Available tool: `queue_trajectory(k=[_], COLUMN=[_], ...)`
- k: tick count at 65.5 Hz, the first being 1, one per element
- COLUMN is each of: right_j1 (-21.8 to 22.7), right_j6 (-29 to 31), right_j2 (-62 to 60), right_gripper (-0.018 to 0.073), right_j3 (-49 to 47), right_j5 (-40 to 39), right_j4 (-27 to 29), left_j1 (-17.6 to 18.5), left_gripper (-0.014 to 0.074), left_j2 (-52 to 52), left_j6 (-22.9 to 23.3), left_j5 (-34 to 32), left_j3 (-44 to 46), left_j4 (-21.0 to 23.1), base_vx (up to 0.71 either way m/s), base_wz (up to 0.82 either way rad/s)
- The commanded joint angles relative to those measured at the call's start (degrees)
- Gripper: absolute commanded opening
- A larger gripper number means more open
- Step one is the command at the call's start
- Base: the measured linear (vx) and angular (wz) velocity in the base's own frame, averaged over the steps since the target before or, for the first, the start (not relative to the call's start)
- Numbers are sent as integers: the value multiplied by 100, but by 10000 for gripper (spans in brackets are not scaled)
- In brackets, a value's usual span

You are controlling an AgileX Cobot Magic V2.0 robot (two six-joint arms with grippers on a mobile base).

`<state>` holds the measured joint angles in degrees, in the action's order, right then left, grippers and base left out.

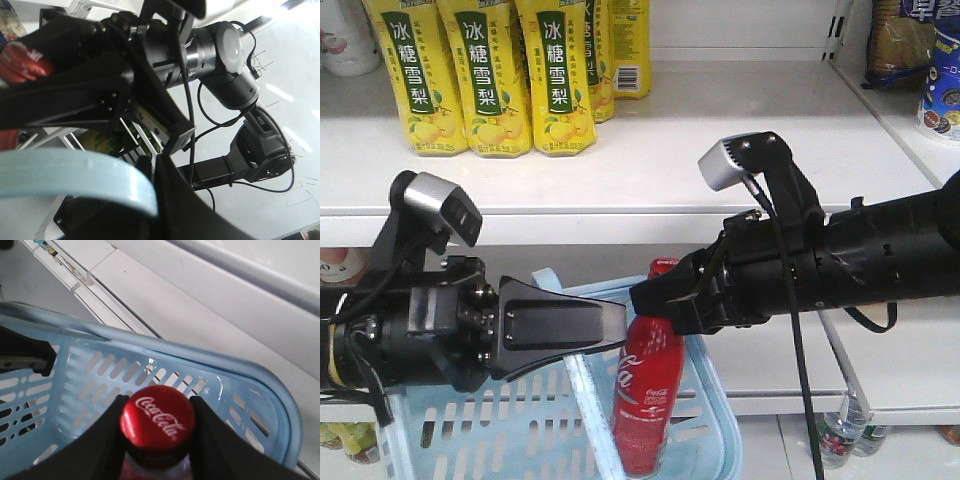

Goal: Place coke in basket with both arms
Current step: 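Lower the bottle into the basket held by the left gripper, then open the right gripper and withdraw it from the basket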

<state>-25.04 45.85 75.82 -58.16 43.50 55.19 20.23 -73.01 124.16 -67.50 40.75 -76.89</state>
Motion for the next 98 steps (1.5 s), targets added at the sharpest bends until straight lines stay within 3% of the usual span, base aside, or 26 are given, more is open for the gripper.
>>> queue_trajectory(k=[1, 16, 38, 49, 61, 77, 88, 98], right_j1=[9, 9, 9, 34, 43, 43, 43, 43], right_j6=[117, 122, 148, 142, -71, -1176, -2021, -2625], right_j2=[-182, -182, -182, -188, -460, -1486, -2559, -3861], right_gripper=[-2, 71, 458, 522, 435, -17, -6, -5], right_j3=[-171, -171, -171, -179, -187, -187, 291, 1642], right_j5=[-159, -164, -320, -537, -469, -261, -223, -865], right_j4=[429, 365, 347, 347, 5, -1934, -3072, -3759], left_j1=[23, 23, 23, 23, 23, 23, 23, 23], left_gripper=[-6, -6, -6, -6, -6, -6, -6, -6], left_j2=[146, 146, 146, 146, 146, 146, 146, 146], left_j6=[-21, -21, -21, -21, -21, -21, -21, -21], left_j5=[-1124, -1124, -1124, -1124, -1124, -1124, -1124, -1124], left_j3=[130, 130, 130, 130, 130, 130, 130, 130], left_j4=[472, 472, 472, 472, 472, 472, 472, 472], base_vx=[0, 0, 0, 0, 0, 0, 0, 0], base_wz=[0, 0, 0, 0, 0, 0, 0, 0])
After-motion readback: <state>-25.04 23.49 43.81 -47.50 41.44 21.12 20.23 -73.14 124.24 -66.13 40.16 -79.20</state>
